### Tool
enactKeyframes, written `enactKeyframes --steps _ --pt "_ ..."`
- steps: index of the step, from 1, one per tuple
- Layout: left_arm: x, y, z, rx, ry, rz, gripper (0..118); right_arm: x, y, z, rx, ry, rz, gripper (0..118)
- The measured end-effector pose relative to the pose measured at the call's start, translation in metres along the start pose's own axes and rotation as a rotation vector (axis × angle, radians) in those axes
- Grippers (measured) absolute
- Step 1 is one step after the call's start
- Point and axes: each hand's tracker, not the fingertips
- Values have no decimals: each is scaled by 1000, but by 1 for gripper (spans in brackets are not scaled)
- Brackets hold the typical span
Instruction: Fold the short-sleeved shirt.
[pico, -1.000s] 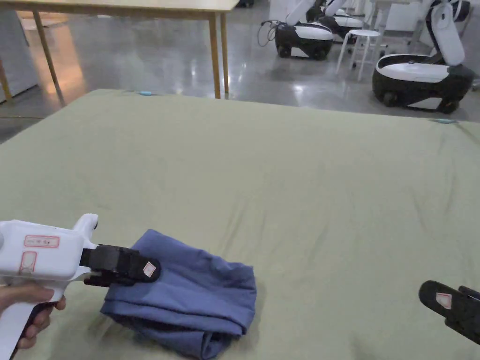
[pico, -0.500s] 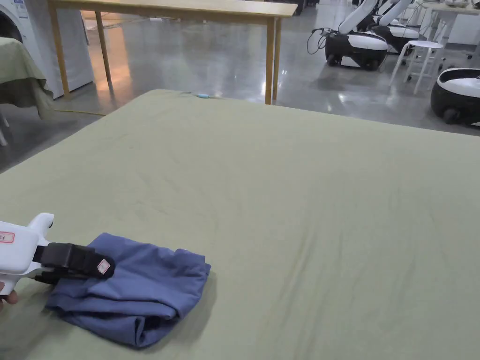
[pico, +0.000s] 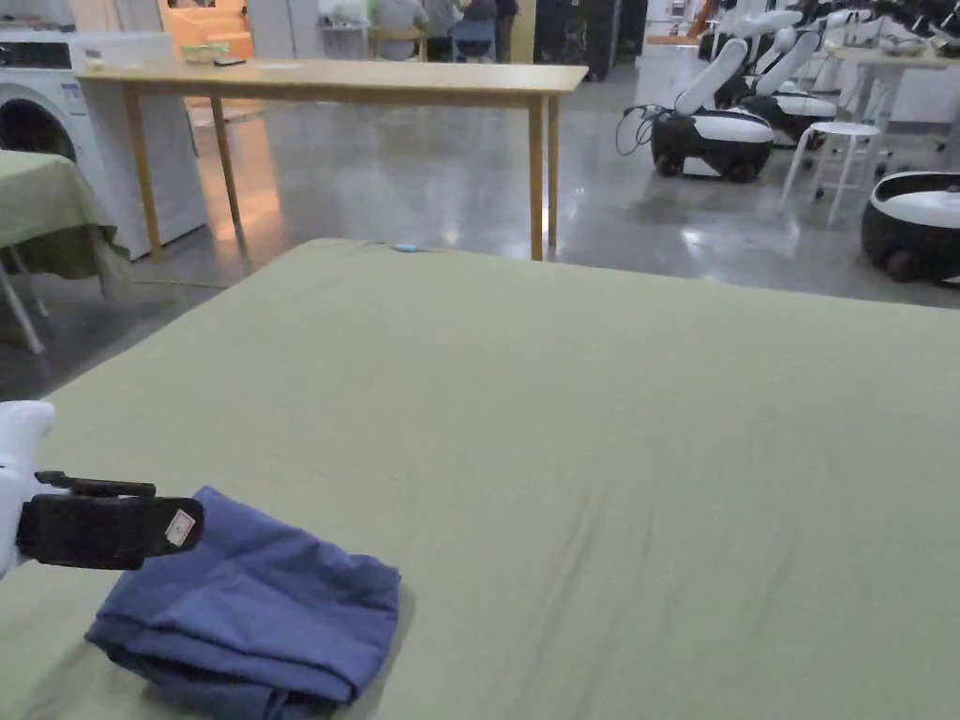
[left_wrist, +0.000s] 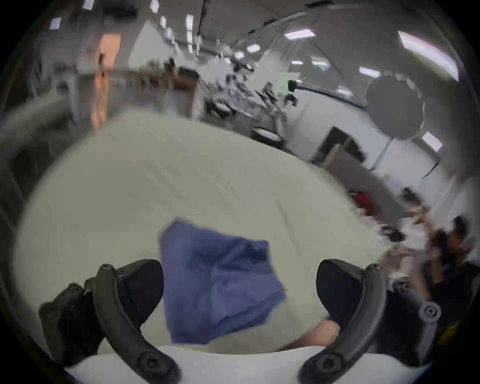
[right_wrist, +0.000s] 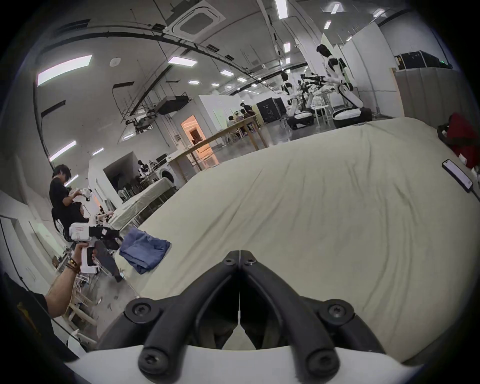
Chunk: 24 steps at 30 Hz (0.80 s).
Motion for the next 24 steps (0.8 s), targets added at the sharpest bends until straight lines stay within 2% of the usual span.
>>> enactKeyframes --steps 2,3,4,5,6,7,9,10,12,15,17,18,22,24 --pt "30 -6 20 183 324 -124 116 4 1 11 13 10 1 0" --pt "43 -8 26 227 450 -125 116 9 2 18 19 19 2 0" --pt "53 -10 33 251 490 -132 115 12 2 24 24 27 1 0" --pt "68 -15 34 255 414 -127 112 15 1 29 29 30 1 0" --pt "84 -21 37 288 388 -115 104 18 0 34 39 33 2 0" --pt "105 -29 39 372 330 -76 89 21 -2 41 50 35 5 0" --pt "147 -45 38 478 333 -81 31 26 -5 51 67 19 7 0" --pt "172 -53 31 505 351 -106 11 28 -7 57 88 -16 15 0" --pt "217 -67 17 538 333 -157 6 40 -11 68 113 -82 55 0" --pt "280 -78 -19 492 230 -196 2 31 -18 83 165 -246 145 0" --pt "308 -77 -45 488 156 -201 2 26 -17 89 202 -393 208 0" --pt "323 -71 -56 483 118 -189 2 25 -14 92 224 -430 241 0" --pt "388 -15 -71 567 1 -213 2 18 38 103 375 -452 282 0" --pt "413 21 -73 624 27 -243 2 14 80 103 449 -472 330 0"
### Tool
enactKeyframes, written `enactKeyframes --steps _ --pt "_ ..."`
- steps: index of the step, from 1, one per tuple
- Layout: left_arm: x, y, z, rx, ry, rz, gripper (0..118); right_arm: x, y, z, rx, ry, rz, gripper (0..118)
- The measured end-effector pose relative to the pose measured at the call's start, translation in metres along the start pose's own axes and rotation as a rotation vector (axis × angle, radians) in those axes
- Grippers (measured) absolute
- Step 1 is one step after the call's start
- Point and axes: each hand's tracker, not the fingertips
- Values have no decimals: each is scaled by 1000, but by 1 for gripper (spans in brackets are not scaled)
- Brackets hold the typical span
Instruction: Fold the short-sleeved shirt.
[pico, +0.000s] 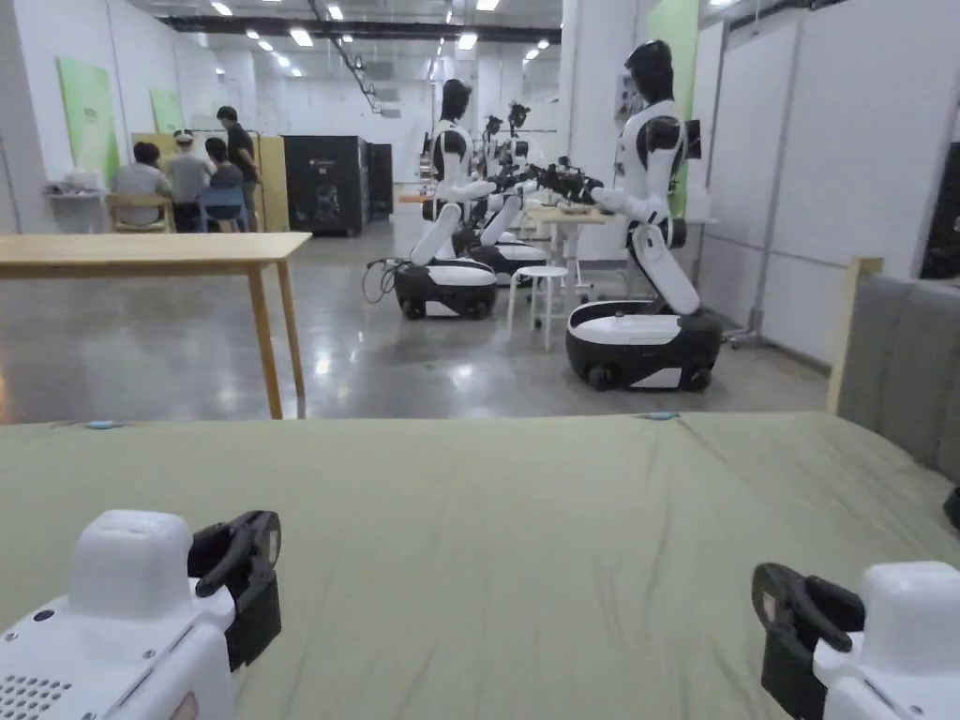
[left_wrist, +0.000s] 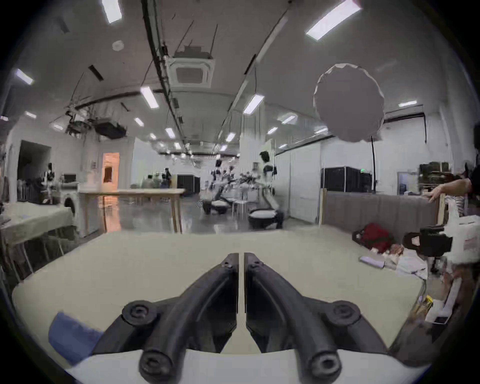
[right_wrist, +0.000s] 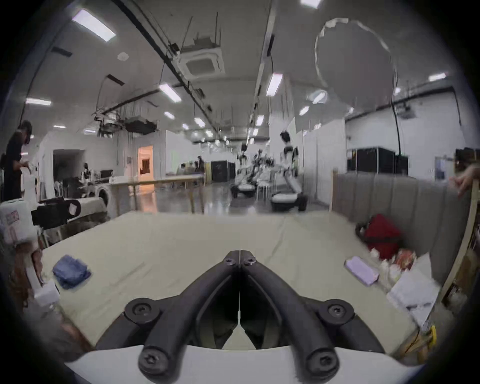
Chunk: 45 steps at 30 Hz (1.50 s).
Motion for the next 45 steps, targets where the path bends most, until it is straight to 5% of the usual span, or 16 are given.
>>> enactKeyframes --steps 6,12,16,20,33,34,35,37,38,45 --pt "9 74 -100 13 -17 145 2 -3 100 -99 133 -3 18 0" --pt "9 91 -189 -59 58 -77 2 -18 143 -198 164 -47 26 0" --pt "4 91 -213 -46 115 -55 2 -18 142 -243 87 -92 89 0" --pt "2 87 -216 -55 127 -28 2 -12 132 -245 93 -85 10 0" --pt "-3 85 -216 -61 130 -19 5 -21 124 -239 83 -95 65 1" --pt "-3 86 -217 -73 123 -7 12 -20 124 -241 78 -94 66 6" --pt "-3 85 -216 -70 131 -2 38 -19 123 -242 74 -95 63 27" --pt "-8 82 -221 -92 141 17 117 -18 122 -243 61 -109 48 90" --pt "-11 75 -214 -70 206 87 118 -17 120 -244 64 -111 38 118" --pt "-17 83 -214 -61 181 67 118 -18 123 -236 62 -124 25 118"
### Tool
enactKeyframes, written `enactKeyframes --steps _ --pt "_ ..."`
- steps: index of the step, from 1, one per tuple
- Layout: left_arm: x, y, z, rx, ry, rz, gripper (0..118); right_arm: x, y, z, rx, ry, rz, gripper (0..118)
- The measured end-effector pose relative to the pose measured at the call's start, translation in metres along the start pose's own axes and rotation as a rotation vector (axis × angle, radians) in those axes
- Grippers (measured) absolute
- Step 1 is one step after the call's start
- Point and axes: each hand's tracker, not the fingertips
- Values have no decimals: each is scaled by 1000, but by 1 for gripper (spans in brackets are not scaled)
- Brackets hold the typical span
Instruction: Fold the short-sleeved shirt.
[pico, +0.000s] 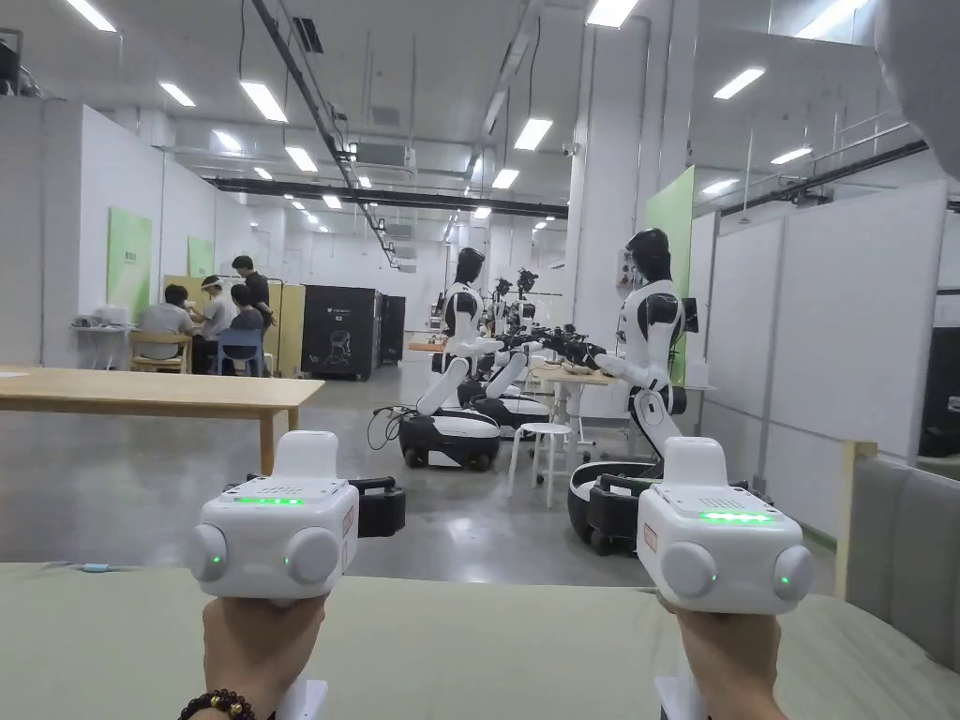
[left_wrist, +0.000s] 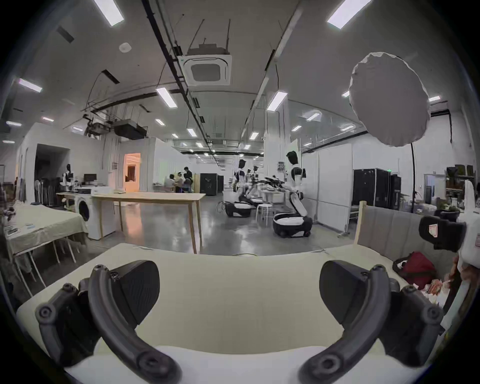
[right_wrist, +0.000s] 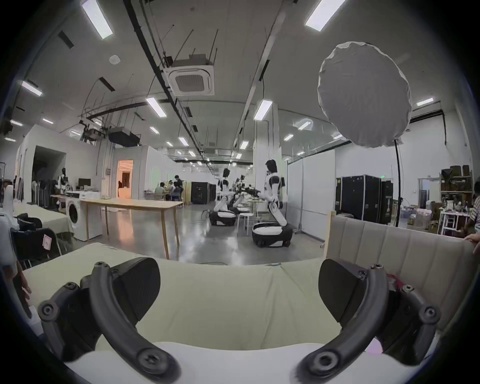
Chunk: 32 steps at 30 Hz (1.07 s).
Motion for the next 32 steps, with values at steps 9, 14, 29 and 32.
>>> enactKeyframes --steps 9,14,29,32 --pt "-4 9 2 12 3 5 118 4 25 36 9 132 -81 118" --pt "-10 8 -3 -1 -6 4 118 9 31 42 -42 58 -137 118" --pt "-17 12 1 0 13 11 118 10 25 36 -9 -10 -144 118" --pt "-16 11 2 2 17 8 118 8 17 38 73 14 -82 118"
